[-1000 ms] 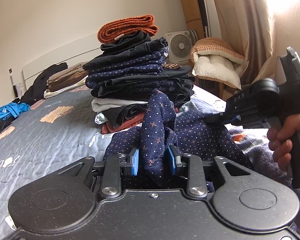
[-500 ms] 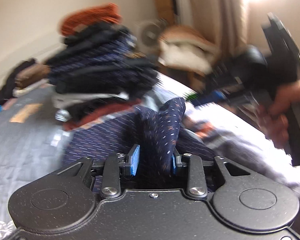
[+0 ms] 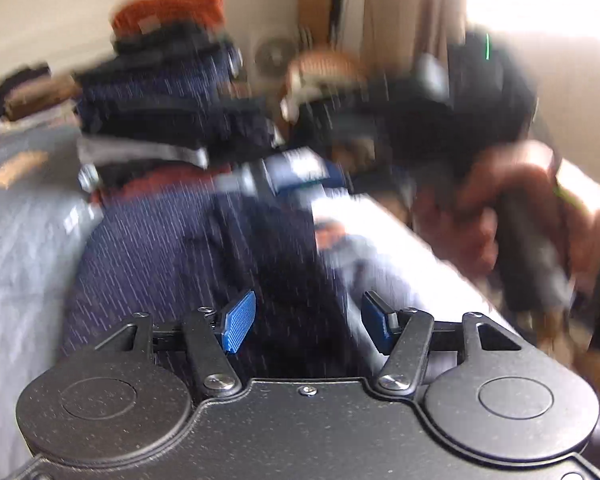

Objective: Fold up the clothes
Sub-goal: 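Open both grippers to release the shirt and pull back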

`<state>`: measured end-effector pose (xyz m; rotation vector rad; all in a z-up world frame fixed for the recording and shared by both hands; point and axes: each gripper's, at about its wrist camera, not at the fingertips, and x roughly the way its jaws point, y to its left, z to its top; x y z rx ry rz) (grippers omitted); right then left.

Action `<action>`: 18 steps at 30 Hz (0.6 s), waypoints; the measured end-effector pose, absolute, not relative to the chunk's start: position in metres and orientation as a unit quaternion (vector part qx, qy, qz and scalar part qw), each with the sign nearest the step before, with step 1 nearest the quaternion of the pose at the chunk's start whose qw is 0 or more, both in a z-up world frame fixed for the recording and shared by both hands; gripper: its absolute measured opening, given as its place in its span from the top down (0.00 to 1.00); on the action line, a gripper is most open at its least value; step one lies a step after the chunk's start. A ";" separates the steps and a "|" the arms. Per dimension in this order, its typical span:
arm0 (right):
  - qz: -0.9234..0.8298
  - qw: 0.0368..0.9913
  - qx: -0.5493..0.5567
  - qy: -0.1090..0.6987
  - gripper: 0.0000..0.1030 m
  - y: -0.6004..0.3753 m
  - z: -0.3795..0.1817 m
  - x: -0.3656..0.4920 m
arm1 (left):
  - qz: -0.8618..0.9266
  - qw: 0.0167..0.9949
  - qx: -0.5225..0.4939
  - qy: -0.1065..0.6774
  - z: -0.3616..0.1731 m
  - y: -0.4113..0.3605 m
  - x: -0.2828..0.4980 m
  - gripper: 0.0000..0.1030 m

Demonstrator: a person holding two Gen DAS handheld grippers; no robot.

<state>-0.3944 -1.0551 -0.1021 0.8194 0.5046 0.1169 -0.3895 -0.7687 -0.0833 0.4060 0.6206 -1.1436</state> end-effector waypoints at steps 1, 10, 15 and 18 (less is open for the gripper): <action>0.052 0.886 0.388 0.248 0.55 -1.053 -0.104 -0.393 | -0.527 0.771 0.203 0.293 -0.092 -0.771 -0.392 0.44; -0.029 0.892 0.339 0.298 0.51 -1.050 -0.136 -0.379 | -0.575 0.713 0.293 0.273 -0.109 -0.754 -0.433 0.37; -0.102 0.882 0.362 0.285 0.50 -1.079 -0.151 -0.390 | -0.597 0.724 0.189 0.289 -0.076 -0.736 -0.403 0.37; -0.073 0.892 0.371 0.249 0.50 -1.082 -0.128 -0.400 | -0.614 0.727 0.120 0.284 -0.052 -0.730 -0.381 0.36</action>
